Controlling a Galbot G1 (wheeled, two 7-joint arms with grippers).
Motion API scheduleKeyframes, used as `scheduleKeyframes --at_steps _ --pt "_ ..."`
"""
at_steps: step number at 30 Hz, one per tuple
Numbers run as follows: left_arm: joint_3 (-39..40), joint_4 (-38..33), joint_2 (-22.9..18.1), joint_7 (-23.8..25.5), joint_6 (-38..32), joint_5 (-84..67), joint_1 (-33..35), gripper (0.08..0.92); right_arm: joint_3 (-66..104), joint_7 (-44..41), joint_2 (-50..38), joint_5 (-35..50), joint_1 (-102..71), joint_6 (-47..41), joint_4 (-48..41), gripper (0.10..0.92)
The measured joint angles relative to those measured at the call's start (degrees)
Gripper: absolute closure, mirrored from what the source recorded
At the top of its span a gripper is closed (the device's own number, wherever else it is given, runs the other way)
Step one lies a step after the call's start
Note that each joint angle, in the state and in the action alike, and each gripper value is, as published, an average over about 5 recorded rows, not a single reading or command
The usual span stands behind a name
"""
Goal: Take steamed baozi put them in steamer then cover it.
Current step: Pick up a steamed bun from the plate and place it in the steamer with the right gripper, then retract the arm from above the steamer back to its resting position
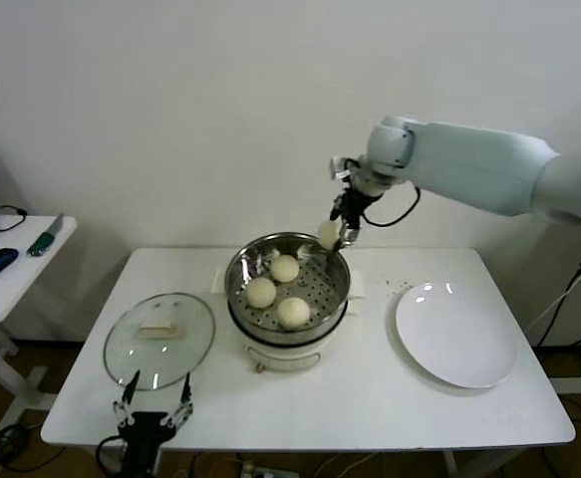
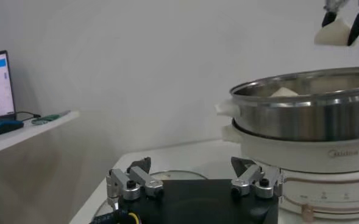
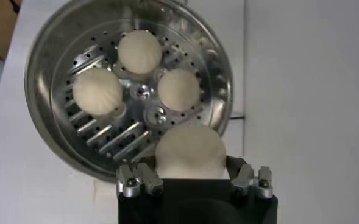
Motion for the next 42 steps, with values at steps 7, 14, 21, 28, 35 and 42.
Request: scheduleKeyframes --at_steps 7,14,21,28,35,42 --pt "-0.5 0.8 0.2 0.0 -0.5 -0.6 0.0 0.177 -2.3 1.0 3.4 0.9 -2.2 -0.7 0.1 0.287" --pt "-0.5 1.2 0.3 -0.1 -0.5 -0.8 -0.3 0.177 -3.0 2.0 4.9 0.0 -5.3 -1.3 -0.8 0.286" --pt "-0.5 1.5 0.2 -0.1 -0.1 -0.7 -1.0 0.177 -2.6 2.7 6.1 -1.1 -7.9 -1.6 -1.8 0.26" --pt "-0.6 1.8 0.3 -0.1 0.2 -0.8 -1.6 0.177 -1.9 2.9 6.3 -1.5 -8.9 -2.0 -2.6 0.205" --pt "-0.9 1.8 0.6 -0.2 0.3 -0.9 -1.8 0.177 -1.1 1.7 5.5 -1.5 -8.1 -1.7 -2.1 0.202" --pt "-0.9 1.7 0.8 -0.3 0.3 -0.8 -1.9 0.177 0.4 -1.2 2.7 -1.2 -5.1 -0.3 -1.0 0.203"
